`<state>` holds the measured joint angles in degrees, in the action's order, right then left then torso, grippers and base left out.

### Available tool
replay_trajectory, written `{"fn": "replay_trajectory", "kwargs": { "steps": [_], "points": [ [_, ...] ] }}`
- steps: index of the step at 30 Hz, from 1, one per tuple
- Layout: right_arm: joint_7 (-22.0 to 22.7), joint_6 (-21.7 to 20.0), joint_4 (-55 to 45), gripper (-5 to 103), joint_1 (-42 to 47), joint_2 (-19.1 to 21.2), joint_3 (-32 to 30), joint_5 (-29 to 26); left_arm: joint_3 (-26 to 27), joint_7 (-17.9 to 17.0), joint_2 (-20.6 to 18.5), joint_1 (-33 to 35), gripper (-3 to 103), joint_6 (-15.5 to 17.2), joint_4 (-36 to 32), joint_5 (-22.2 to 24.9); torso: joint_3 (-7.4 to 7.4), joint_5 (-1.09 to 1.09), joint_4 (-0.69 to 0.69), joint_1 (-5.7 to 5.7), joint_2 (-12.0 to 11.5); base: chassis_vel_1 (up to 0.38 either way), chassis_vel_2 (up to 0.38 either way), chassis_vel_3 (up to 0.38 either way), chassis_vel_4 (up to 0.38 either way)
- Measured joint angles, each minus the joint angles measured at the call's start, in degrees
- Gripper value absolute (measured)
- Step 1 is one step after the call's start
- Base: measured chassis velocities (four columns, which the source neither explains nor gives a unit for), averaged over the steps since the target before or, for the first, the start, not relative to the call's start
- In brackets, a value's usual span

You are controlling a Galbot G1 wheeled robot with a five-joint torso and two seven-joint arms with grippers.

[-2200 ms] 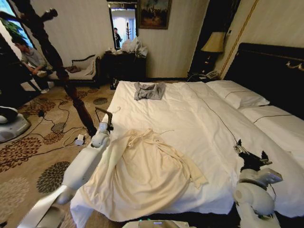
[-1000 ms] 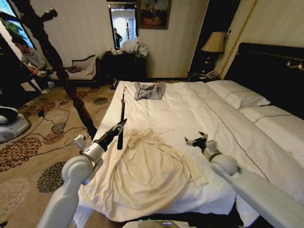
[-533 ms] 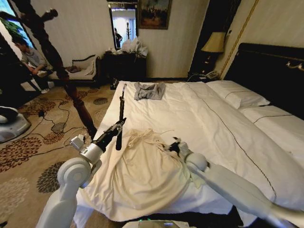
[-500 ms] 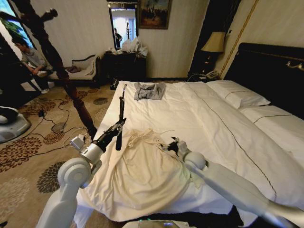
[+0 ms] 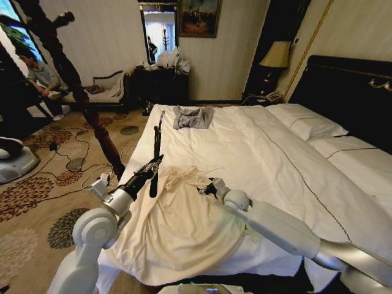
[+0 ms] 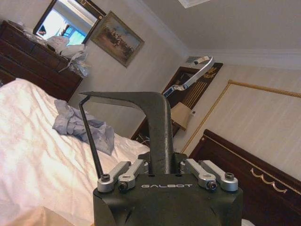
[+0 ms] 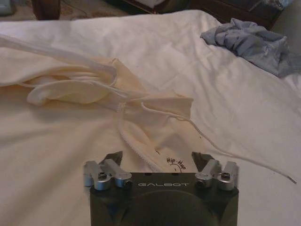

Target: Pick up the clothes from the bed and hang them on the clothes hanger.

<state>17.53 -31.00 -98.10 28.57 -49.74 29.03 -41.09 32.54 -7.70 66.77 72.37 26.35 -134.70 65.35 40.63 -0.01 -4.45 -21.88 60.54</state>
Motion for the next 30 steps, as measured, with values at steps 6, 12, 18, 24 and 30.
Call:
{"fn": "replay_trajectory", "kwargs": {
  "steps": [6, 12, 18, 24, 30],
  "points": [
    [2.34, -2.43, 2.43, 62, -1.52, -1.93, 1.87, -1.09, 0.76, 0.00, -0.17, 0.23, 23, 0.06, -0.46, 0.20, 0.00, 0.00, 0.00, 0.00, 0.00, 0.000, 0.000, 0.000, 0.000],
    [2.68, -2.64, 5.33, 55, -2.60, -3.66, 3.04, -0.48, 1.37, -0.04, -0.10, 0.46, 23, 0.08, -0.69, 0.57, 0.00, 0.00, 0.00, 0.00, 0.00, 0.000, 0.000, 0.000, 0.000],
    [2.67, -2.61, 6.48, 45, -2.69, -4.02, 3.49, 1.11, 1.45, -0.08, 0.23, 0.43, 23, 0.08, -0.70, 0.74, 0.00, 0.01, -0.01, 0.00, 0.00, 0.000, 0.000, 0.000, 0.000],
    [2.73, -0.73, 7.32, 24, -2.24, -4.05, 3.42, 2.80, 1.15, -0.10, 0.77, 0.23, 23, 0.08, -0.41, 0.73, 0.00, 0.01, -0.01, 0.00, 0.00, 0.000, 0.000, 0.000, 0.000],
    [2.88, 1.61, 8.41, 3, -2.06, -4.59, 3.13, 3.93, 0.92, -0.10, 1.10, 0.43, 23, 0.08, -0.10, 0.60, 0.00, 0.01, -0.01, 0.00, 0.00, 0.000, 0.000, 0.000, 0.000]
  ]
}}
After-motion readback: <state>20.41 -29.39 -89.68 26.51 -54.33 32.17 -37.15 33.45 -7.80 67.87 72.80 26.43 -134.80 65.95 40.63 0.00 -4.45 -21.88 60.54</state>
